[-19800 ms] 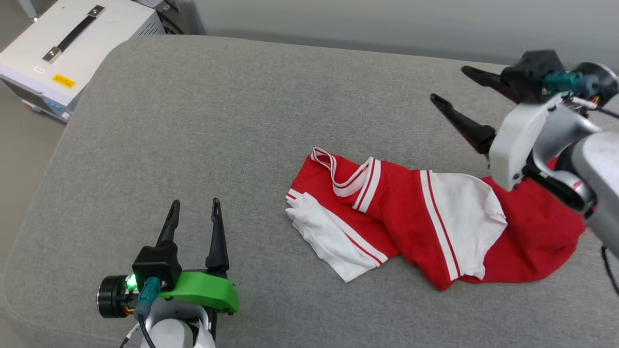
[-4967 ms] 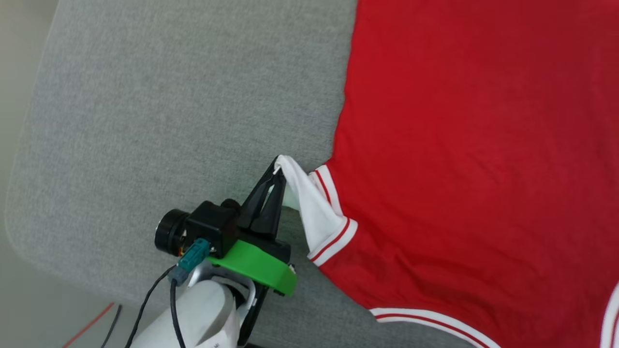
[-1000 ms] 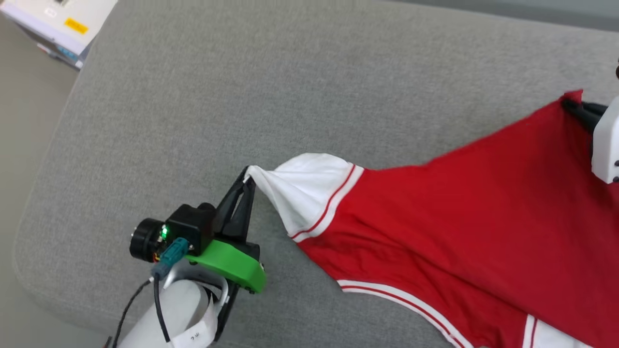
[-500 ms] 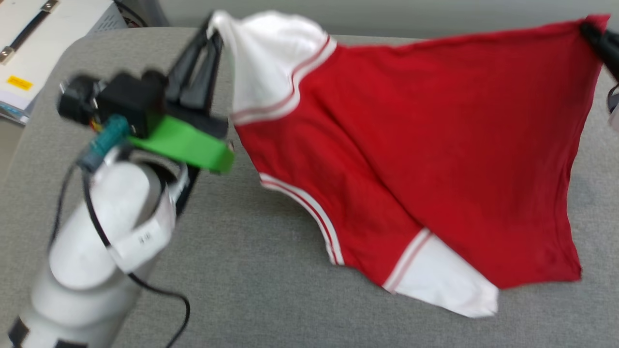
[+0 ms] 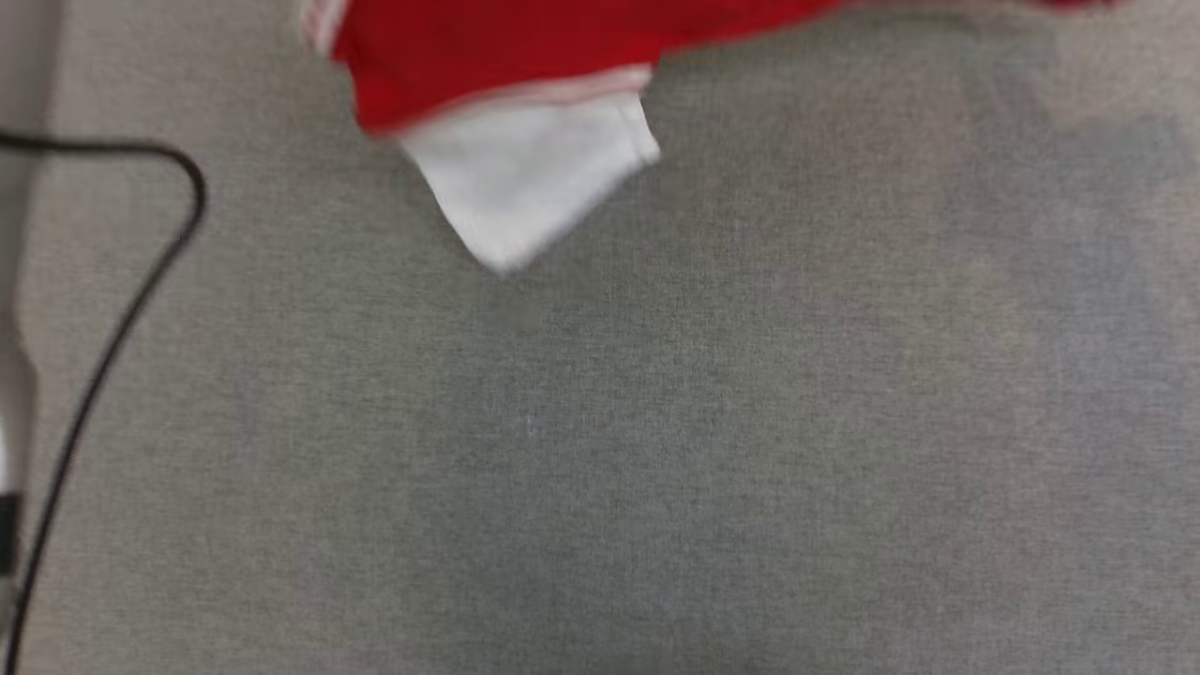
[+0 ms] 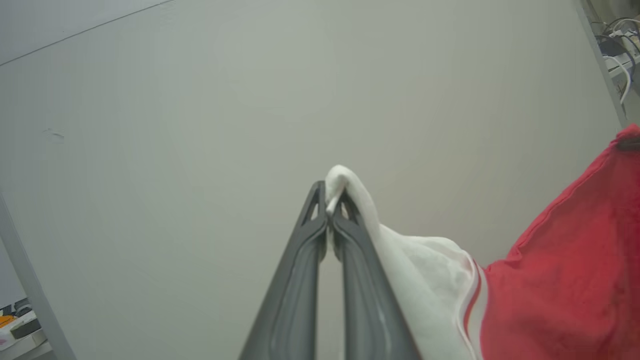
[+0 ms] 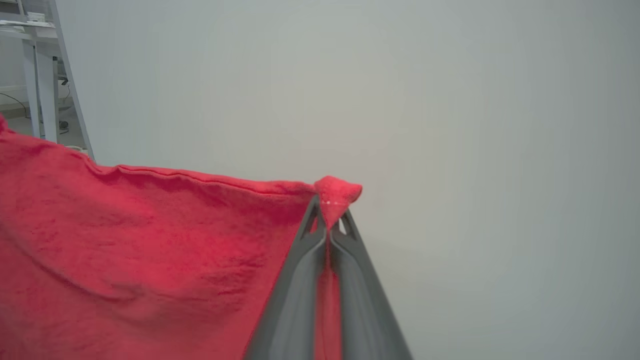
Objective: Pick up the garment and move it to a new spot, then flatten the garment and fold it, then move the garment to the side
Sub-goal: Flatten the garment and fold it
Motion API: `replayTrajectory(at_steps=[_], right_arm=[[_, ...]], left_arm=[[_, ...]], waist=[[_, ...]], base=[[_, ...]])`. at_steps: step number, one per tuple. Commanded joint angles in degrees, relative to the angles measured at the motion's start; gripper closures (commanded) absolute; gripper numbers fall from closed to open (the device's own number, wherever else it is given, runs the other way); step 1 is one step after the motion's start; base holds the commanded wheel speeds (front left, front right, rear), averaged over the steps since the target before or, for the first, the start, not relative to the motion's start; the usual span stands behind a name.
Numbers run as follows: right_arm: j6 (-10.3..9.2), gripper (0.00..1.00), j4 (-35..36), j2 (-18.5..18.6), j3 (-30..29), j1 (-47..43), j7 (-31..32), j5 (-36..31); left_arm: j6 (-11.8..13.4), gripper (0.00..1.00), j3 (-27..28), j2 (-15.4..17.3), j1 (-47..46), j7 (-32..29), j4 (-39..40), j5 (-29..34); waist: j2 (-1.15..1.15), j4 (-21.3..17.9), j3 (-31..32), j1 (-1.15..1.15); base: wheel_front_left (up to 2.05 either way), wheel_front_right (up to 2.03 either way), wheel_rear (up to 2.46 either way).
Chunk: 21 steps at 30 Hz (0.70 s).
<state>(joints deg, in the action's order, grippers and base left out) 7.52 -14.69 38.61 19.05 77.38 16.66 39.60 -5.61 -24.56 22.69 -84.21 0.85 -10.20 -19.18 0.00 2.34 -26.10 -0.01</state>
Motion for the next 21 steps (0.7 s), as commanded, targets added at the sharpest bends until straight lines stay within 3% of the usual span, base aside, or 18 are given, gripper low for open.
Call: replayTrajectory(at_steps=[1, 11, 16, 21], right_arm=[[-0.03, 1.00, -1.1, -0.7, 0.5, 3.5, 0.3, -1.4], [-0.03, 1.00, -12.3, -3.1, 5.5, 23.0, -1.3, -6.0], [-0.03, 1.00, -16.1, -4.3, 9.7, 22.8, -3.8, -4.8], [-0.03, 1.00, -17.1, -5.1, 15.3, 14.6, -7.9, -1.7]], left_arm=[[-0.4, 1.00, 0.2, -0.1, -4.1, -0.3, -1.6, 0.5], [-1.6, 1.00, -1.1, 0.0, -22.2, 1.2, -14.0, 0.5], [-1.7, 1.00, -2.3, -0.3, -20.1, 3.4, -19.3, -1.8], [-1.8, 1.00, -2.8, 0.8, -10.8, 7.8, -22.1, -4.1]], waist=[[0.00, -1.2, -6.7, 0.01], [0.00, -1.1, -9.8, 0.01], [0.00, -0.7, -9.7, 0.01], [0.00, -0.7, -6.9, 0.01]], base=[[0.00, 0.00, 0.00], [0.00, 0.00, 0.00], [0.00, 0.00, 0.00], [0.00, 0.00, 0.00]])
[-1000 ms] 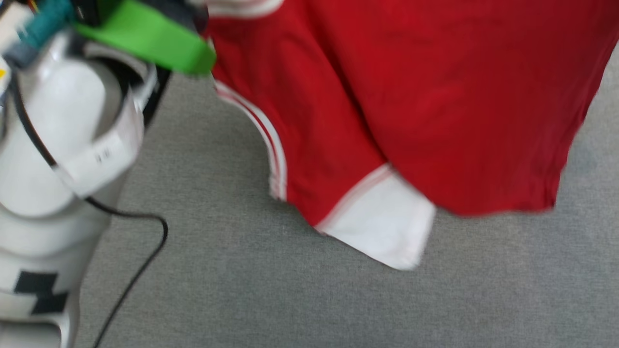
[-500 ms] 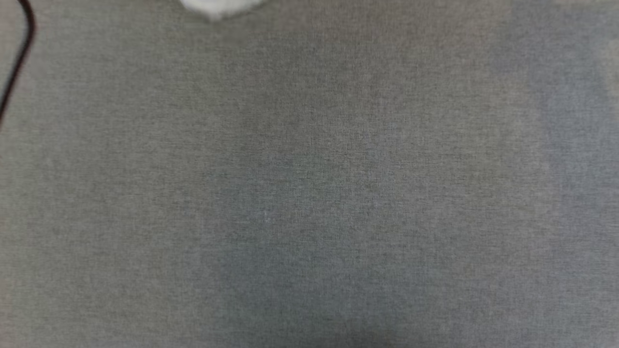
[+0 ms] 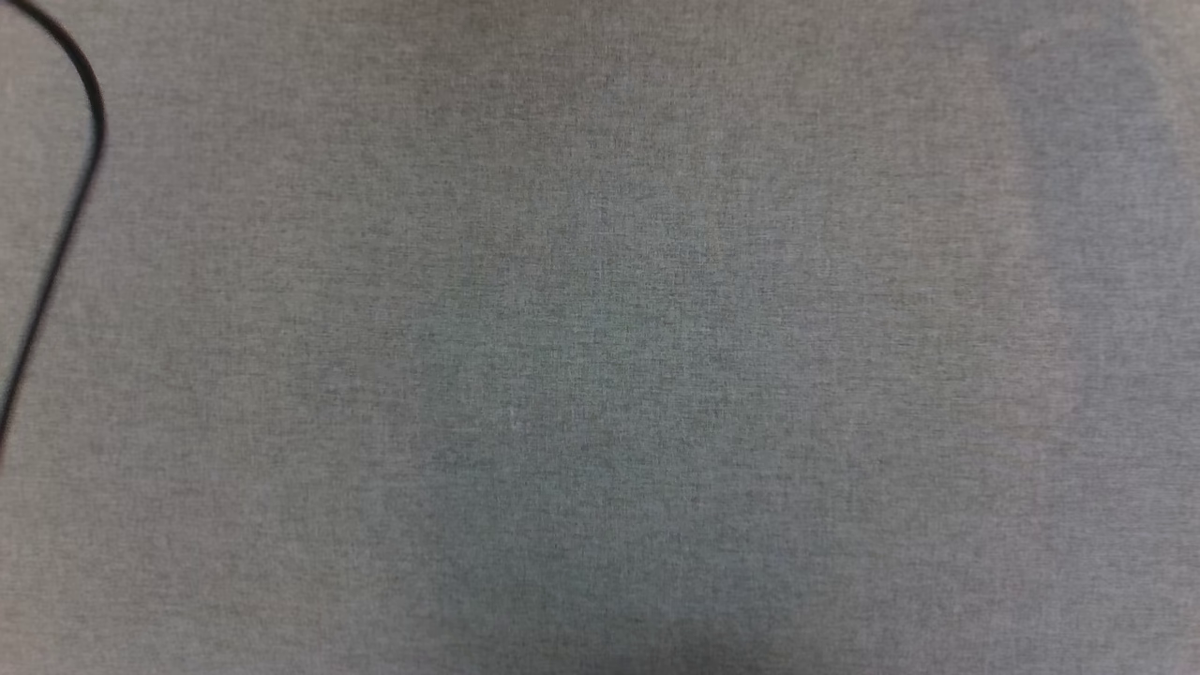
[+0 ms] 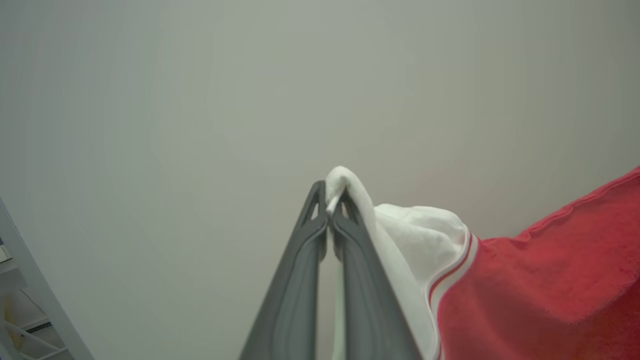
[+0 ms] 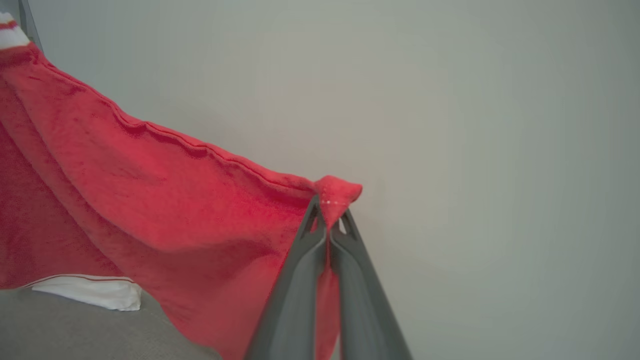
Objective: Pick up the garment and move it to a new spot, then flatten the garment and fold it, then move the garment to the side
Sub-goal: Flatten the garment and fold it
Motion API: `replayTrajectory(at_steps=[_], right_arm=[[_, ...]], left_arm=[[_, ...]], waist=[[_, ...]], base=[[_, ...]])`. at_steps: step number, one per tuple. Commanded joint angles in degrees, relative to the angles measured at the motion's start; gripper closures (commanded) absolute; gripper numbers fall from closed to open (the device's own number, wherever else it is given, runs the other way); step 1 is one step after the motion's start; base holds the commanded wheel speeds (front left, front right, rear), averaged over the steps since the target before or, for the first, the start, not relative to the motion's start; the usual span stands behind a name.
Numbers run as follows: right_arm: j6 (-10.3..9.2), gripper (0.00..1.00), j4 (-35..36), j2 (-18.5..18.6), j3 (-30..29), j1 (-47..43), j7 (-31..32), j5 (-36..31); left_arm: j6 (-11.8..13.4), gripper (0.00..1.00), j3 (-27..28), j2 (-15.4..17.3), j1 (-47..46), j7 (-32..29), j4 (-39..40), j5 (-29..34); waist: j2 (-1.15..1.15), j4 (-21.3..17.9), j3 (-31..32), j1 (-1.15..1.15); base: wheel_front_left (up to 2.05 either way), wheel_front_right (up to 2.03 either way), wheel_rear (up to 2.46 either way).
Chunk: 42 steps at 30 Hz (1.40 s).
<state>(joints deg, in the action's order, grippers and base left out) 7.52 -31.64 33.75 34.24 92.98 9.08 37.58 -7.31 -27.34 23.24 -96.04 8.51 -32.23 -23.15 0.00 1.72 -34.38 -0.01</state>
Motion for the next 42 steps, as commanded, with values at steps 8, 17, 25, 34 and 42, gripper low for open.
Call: replayTrajectory(at_steps=[8, 17, 25, 34, 42], right_arm=[[-0.03, 1.00, -0.1, 0.9, 9.2, -16.3, -5.9, 5.9], [-0.03, 1.00, 3.0, 6.4, 18.1, -34.7, -9.8, 10.7], [-0.03, 1.00, 5.8, 9.8, 20.5, -51.4, -12.3, 14.4], [-0.03, 1.00, 7.8, 11.8, 17.5, -67.4, -14.1, 15.5], [-0.03, 1.00, 13.3, 13.5, 10.5, -83.5, -11.6, 16.3]], left_arm=[[1.3, 1.00, -1.1, 1.5, 22.2, 4.6, 2.2, -2.8], [5.8, 1.00, -4.2, 1.9, 48.6, 5.1, 12.1, -4.8], [9.9, 1.00, -7.6, 3.0, 70.2, 3.5, 18.6, -7.9], [14.4, 1.00, -6.8, 4.9, 89.9, 4.1, 23.9, -14.0], [19.3, 1.00, -7.5, 6.2, 104.6, 2.4, 31.4, -17.8]], waist=[[0.00, 0.6, 8.8, 0.01], [0.00, 2.0, 17.4, 0.01], [0.00, 2.4, 23.3, 0.01], [0.00, 2.3, 28.3, 0.01], [0.00, 2.2, 31.3, 0.01]], base=[[0.00, 0.00, 0.00], [0.00, 0.00, 0.00], [0.00, 0.00, 0.00], [0.00, 0.00, 0.00], [0.00, 0.00, 0.00]])
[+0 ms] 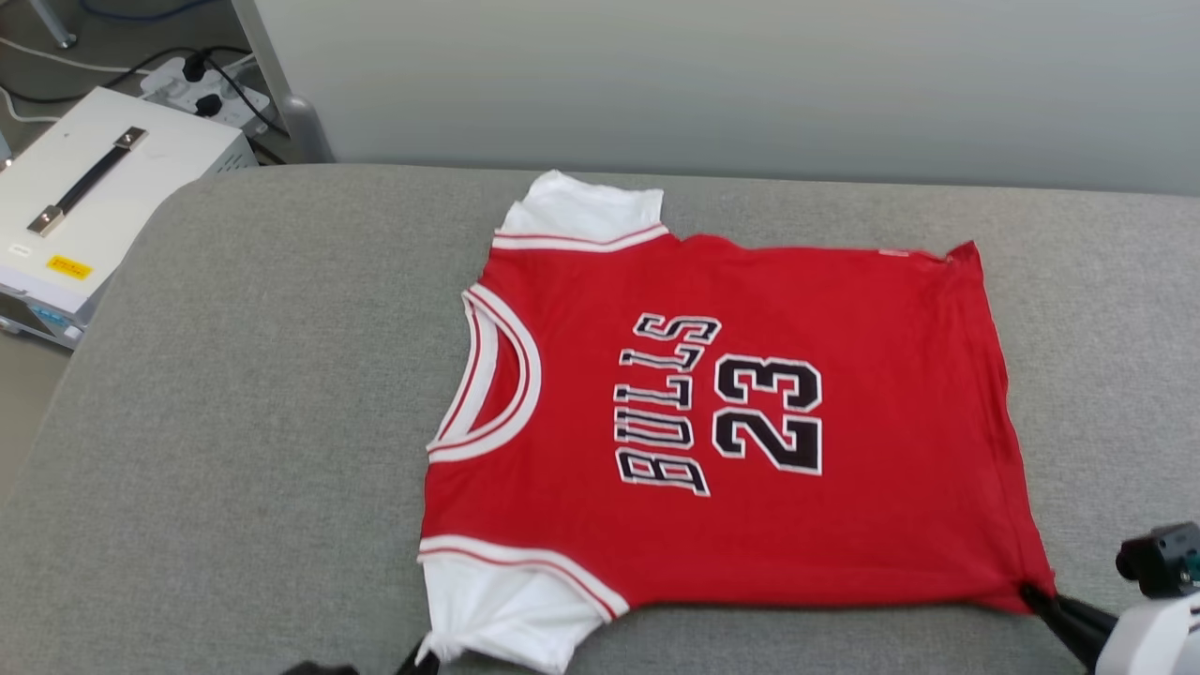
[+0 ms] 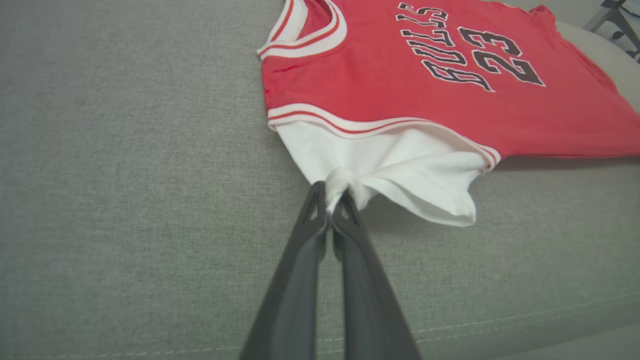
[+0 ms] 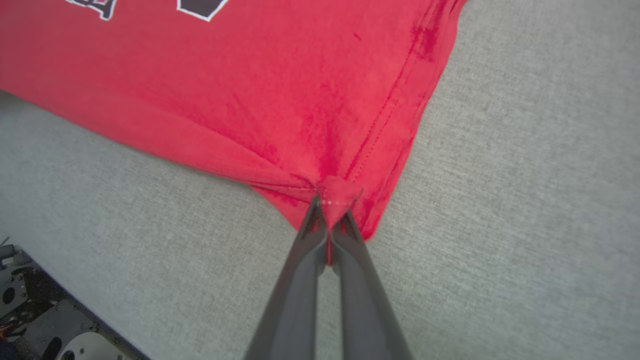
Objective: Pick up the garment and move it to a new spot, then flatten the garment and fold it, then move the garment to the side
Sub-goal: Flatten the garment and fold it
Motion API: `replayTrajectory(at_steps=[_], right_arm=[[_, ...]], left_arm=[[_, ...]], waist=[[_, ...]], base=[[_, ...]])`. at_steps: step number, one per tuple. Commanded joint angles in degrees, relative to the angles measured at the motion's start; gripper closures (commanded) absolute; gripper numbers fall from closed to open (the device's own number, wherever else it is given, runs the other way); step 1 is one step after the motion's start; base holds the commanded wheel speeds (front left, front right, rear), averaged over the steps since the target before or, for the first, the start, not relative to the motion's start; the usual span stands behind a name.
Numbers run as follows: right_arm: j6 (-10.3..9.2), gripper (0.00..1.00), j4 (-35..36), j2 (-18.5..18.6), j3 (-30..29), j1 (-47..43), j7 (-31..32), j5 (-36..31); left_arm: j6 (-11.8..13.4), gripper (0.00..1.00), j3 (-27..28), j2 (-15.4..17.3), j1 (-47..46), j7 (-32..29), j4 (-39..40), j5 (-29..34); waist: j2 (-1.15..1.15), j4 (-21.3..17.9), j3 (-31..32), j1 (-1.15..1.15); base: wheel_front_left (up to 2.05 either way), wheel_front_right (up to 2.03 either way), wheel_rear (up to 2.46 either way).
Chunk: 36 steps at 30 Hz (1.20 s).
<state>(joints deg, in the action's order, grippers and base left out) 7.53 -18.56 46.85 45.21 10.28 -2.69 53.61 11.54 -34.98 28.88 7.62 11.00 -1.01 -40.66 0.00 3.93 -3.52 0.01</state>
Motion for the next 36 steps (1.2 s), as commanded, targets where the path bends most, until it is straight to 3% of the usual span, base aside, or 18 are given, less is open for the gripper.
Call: replayTrajectory(at_steps=[1, 5, 11, 22, 31, 36], right_arm=[[-0.04, 1.00, 0.8, 0.5, -1.3, -2.2, 0.6, 0.5], [-0.04, 1.00, 2.9, 0.0, -5.1, -6.3, 2.5, 0.3], [-0.04, 1.00, 5.7, -2.1, -11.4, -8.0, 5.3, -1.8], [-0.04, 1.00, 8.7, -5.6, -21.7, -3.8, 10.4, -4.2], [-0.04, 1.00, 6.3, -8.1, -23.0, 6.1, 15.3, -6.1], [-0.04, 1.00, 2.8, -9.1, -21.9, 11.3, 16.4, -5.9]], left_arm=[[0.8, 1.00, 0.1, 0.6, 1.9, -0.2, 0.6, -0.7], [1.4, 1.00, -0.1, 0.9, 3.1, -0.1, 1.3, -0.6], [-0.5, 1.00, -0.5, 1.8, -2.5, -0.9, 1.0, 1.6], [-7.4, 1.00, 0.2, 3.1, -21.2, -3.6, -5.0, 4.7], [-13.2, 1.00, -0.9, 0.7, -36.7, -4.3, -17.1, 7.2], [-14.8, 1.00, -1.8, -1.4, -42.3, -3.9, -24.5, 8.1]], waist=[[0.00, 0.0, 0.5, -0.01], [0.00, 0.2, 0.6, -0.01], [0.00, 0.3, 0.1, -0.01], [0.00, -1.5, -4.0, -0.01], [0.00, -3.7, -11.8, -0.01], [0.00, -4.2, -15.4, -0.01]], base=[[0.00, 0.00, 0.00], [0.00, 0.00, 0.00], [0.00, 0.00, 0.00], [0.00, 0.00, 0.00], [0.00, 0.00, 0.00], [0.00, 0.00, 0.00]])
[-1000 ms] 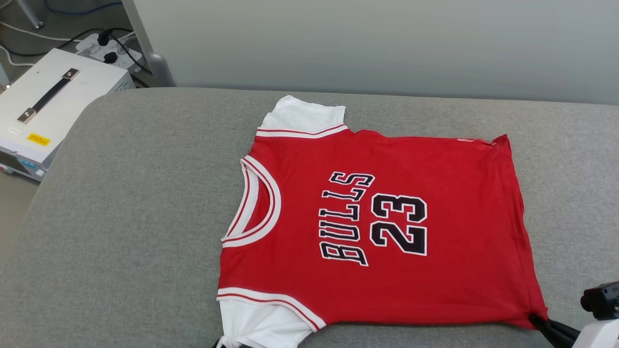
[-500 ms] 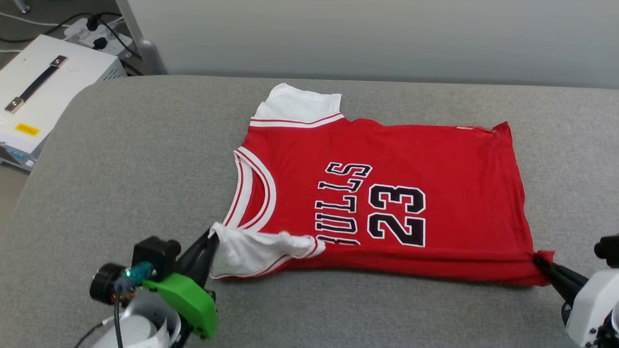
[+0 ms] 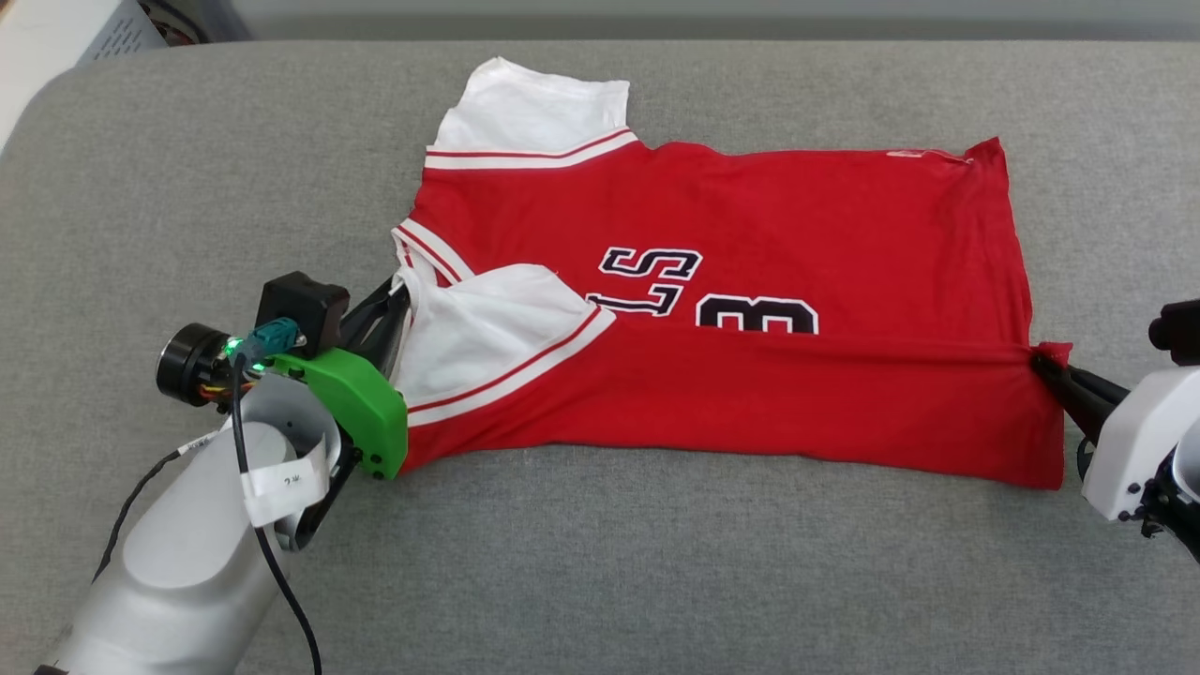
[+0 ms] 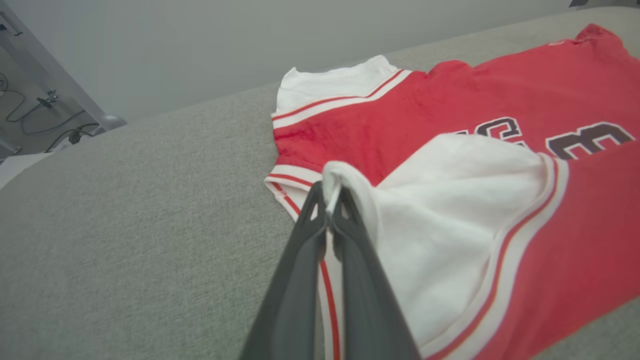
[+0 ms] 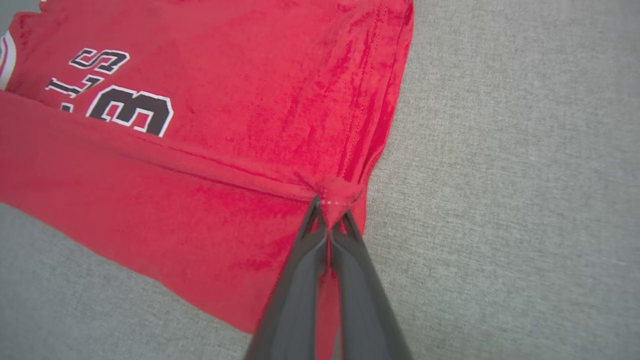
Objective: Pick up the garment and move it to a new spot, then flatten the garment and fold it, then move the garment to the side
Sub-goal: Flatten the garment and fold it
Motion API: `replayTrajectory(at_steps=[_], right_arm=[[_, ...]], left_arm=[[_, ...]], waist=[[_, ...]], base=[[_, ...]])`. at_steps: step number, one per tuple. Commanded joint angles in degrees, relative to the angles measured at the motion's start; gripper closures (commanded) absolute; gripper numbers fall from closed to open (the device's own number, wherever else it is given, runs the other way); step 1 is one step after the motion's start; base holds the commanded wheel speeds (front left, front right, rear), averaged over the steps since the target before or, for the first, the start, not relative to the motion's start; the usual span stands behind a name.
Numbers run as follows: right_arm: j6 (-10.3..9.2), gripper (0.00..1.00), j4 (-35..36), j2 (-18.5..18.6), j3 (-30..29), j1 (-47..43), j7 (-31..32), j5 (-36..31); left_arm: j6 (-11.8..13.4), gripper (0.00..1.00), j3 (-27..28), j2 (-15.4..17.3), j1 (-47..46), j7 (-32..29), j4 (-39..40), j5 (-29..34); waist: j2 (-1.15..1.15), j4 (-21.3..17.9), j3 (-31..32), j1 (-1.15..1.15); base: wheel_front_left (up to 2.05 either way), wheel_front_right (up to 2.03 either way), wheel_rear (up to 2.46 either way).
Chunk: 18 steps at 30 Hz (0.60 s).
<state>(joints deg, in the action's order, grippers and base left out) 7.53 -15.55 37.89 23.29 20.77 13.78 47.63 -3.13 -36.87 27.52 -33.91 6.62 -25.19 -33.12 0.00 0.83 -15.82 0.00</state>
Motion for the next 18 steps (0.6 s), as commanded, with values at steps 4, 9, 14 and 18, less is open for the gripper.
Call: replayTrajectory(at_steps=[4, 9, 14, 18], right_arm=[[-0.04, 1.00, -3.7, -0.7, 1.8, 4.0, -0.2, 0.0], [-0.04, 1.00, -7.0, -1.2, 5.0, 6.3, -1.2, 0.5], [-0.04, 1.00, -8.2, -1.2, 7.4, 6.9, -3.4, 1.6], [-0.04, 0.00, -8.2, -1.0, 8.0, 6.5, -4.8, 3.1]], left_arm=[[-1.2, 1.00, -0.2, -1.8, -3.4, 1.5, -6.6, 0.2], [-2.6, 1.00, -1.5, -3.9, -4.8, 2.7, -14.9, -0.4], [-3.6, 1.00, -2.5, -5.7, -4.9, 4.7, -19.6, -1.5], [-3.8, 0.00, -2.4, -5.6, -5.5, 6.2, -20.8, -1.6]], waist=[[0.00, -1.0, -5.4, 0.00], [0.00, -0.8, -6.3, 0.00], [0.00, -0.5, -4.9, 0.00], [0.00, 0.2, -2.6, 0.00]], base=[[0.00, 0.00, 0.00], [0.00, 0.00, 0.00], [0.00, 0.00, 0.00], [0.00, 0.00, 0.00]])
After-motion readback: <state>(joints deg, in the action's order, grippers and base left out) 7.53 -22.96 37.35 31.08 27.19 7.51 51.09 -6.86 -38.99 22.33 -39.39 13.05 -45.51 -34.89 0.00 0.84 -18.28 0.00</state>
